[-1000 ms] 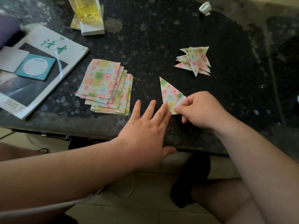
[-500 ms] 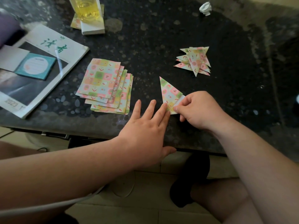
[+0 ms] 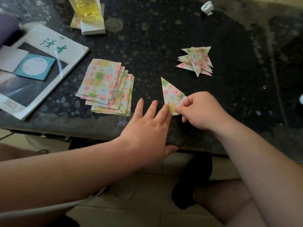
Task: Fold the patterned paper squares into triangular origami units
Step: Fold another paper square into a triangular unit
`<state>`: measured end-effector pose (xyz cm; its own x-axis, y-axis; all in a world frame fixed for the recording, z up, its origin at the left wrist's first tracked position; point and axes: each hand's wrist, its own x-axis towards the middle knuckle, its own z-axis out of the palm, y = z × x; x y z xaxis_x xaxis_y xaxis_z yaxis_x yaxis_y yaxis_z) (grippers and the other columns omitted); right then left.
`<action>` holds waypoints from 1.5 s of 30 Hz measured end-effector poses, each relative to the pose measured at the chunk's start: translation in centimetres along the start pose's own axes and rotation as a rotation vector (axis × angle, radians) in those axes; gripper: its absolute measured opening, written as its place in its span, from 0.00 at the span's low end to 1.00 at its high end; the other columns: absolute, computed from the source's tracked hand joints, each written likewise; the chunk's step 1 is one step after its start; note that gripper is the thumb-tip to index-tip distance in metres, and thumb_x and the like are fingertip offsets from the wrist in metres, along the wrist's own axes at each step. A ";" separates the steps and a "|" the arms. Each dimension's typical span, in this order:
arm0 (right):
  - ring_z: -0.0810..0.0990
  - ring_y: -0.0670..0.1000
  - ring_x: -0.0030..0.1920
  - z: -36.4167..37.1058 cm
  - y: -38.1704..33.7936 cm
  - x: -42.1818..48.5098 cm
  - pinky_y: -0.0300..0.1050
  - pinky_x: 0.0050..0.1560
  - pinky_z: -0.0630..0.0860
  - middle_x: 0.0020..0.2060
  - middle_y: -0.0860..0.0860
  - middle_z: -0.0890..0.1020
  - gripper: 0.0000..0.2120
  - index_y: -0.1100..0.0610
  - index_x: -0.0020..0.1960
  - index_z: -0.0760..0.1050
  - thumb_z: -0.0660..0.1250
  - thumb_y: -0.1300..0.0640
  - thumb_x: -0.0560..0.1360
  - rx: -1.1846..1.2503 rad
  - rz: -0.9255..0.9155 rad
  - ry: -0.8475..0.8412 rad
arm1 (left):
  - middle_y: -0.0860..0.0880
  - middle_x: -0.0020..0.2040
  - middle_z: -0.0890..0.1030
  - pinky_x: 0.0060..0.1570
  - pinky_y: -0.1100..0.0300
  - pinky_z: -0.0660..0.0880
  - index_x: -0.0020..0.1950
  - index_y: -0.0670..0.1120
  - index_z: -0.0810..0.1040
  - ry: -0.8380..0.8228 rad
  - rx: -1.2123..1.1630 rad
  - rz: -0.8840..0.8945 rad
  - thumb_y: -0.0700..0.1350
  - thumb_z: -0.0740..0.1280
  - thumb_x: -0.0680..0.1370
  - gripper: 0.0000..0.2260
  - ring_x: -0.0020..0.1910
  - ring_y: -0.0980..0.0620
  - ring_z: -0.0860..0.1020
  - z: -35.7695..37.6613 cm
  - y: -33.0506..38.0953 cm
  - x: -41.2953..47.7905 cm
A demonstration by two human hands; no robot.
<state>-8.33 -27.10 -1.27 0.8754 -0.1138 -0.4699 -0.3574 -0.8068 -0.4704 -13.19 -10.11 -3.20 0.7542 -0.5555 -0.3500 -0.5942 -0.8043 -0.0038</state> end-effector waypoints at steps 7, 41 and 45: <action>0.79 0.38 0.29 0.1 0.1 0.1 0.41 0.36 0.69 0.27 0.44 0.84 0.15 0.54 0.33 0.83 0.72 0.51 0.78 0.014 -0.009 -0.001 | 0.44 0.84 0.47 0.76 0.34 0.37 0.83 0.41 0.46 0.026 0.041 0.046 0.73 0.46 0.79 0.44 0.82 0.45 0.43 -0.5 0.2 0.1; 0.78 0.48 0.23 -0.9 0.5 -0.1 0.37 0.21 0.67 0.28 0.54 0.84 0.10 0.57 0.41 0.76 0.75 0.57 0.77 0.212 0.230 -0.185 | 0.47 0.75 0.64 0.75 0.31 0.42 0.81 0.43 0.55 0.023 0.102 0.096 0.81 0.50 0.69 0.54 0.74 0.45 0.63 -1.3 0.1 1.0; 0.78 0.48 0.22 -1.4 0.7 0.1 0.37 0.22 0.70 0.27 0.54 0.84 0.08 0.58 0.42 0.75 0.73 0.60 0.78 0.248 0.280 -0.222 | 0.47 0.77 0.62 0.75 0.31 0.42 0.81 0.43 0.56 0.023 0.091 0.097 0.81 0.50 0.69 0.54 0.75 0.46 0.61 -1.4 -0.1 0.9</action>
<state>-8.08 -28.55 -0.58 0.6517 -0.1591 -0.7416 -0.6622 -0.5961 -0.4540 -12.09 -10.84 -2.25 0.6975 -0.6352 -0.3317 -0.6867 -0.7247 -0.0561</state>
